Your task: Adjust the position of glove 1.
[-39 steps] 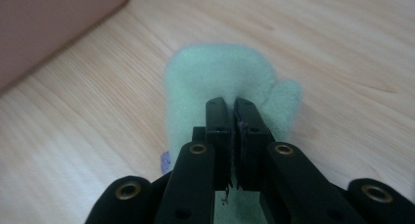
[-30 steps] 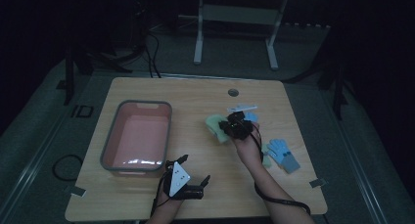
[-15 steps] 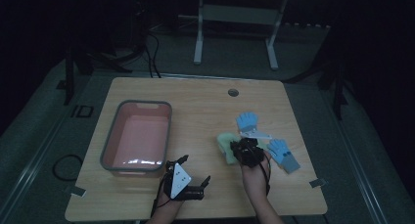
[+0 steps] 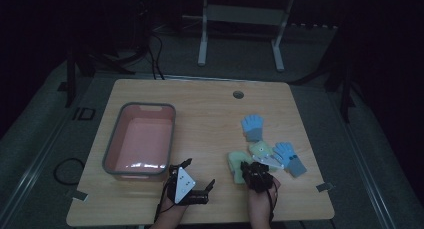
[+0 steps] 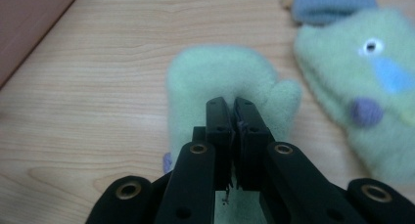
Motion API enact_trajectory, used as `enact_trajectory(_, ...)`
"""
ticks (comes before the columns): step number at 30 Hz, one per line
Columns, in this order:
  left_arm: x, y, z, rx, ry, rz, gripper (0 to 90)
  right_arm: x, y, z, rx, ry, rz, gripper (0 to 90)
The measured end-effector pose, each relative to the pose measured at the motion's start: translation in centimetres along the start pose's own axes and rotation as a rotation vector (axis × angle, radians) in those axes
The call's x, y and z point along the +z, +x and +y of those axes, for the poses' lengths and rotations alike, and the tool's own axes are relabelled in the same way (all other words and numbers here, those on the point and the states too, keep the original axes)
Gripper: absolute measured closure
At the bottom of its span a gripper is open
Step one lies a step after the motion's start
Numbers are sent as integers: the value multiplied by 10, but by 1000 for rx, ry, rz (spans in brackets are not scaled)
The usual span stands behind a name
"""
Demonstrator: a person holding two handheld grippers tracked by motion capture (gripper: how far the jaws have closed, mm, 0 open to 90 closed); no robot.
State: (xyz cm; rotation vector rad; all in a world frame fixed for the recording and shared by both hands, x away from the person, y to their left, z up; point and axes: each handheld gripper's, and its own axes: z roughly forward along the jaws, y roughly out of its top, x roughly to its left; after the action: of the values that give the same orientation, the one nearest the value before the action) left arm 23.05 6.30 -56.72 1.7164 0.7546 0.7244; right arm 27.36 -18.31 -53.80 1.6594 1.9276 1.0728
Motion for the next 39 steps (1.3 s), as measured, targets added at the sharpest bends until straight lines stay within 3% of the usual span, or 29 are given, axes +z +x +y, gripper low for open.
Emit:
enact_trajectory(3, 1, 0, 0, 4, 6, 0, 21, 0, 2, -3, -9, -10, -17, 865)
enact_trajectory(5, 1, -1, 0, 6, 7, -1, 21, 10, 1, -10, -11, 13, -39, 861)
enact_trajectory(8, 1, -1, 0, 8, 8, -1, 21, 13, 0, -13, -10, 6, -38, 857)
enact_trajectory(10, 1, -1, 0, 11, 7, 0, 21, 14, 2, -13, -33, 6, -44, 844)
enact_trajectory(12, 1, -1, 0, 11, 7, 1, 21, 12, 1, -11, -35, 9, -24, 775)
enact_trajectory(15, 0, -1, 0, 7, 5, 3, 21, 10, -1, -10, -27, 6, -13, 765)
enact_trajectory(16, 0, -1, 0, 7, 4, 3, 21, 8, -3, -6, -63, 18, -4, 688)
enact_trajectory(20, 0, -2, 0, 16, -1, 11, 21, 2, -3, 1, -90, 5, 17, 643)
enact_trajectory(22, 0, -5, 0, 49, 0, 13, 21, -3, 1, 12, -155, -11, 33, 638)
enact_trajectory(24, 0, -5, 0, 48, 1, 12, 21, -4, -3, 27, -181, 4, 72, 642)
enact_trajectory(29, -1, -3, 0, 21, -8, 16, 21, -7, -14, 52, -207, 5, 116, 593)
enact_trajectory(32, -1, -3, 0, 26, -7, 11, 21, -10, -20, 64, -210, -16, 116, 591)
enact_trajectory(36, -1, -4, 0, 39, -6, 12, 21, -14, -31, 95, -235, -35, 141, 582)
enact_trajectory(39, -1, -5, 0, 49, -6, 10, 21, -13, -35, 105, -335, -15, 119, 576)
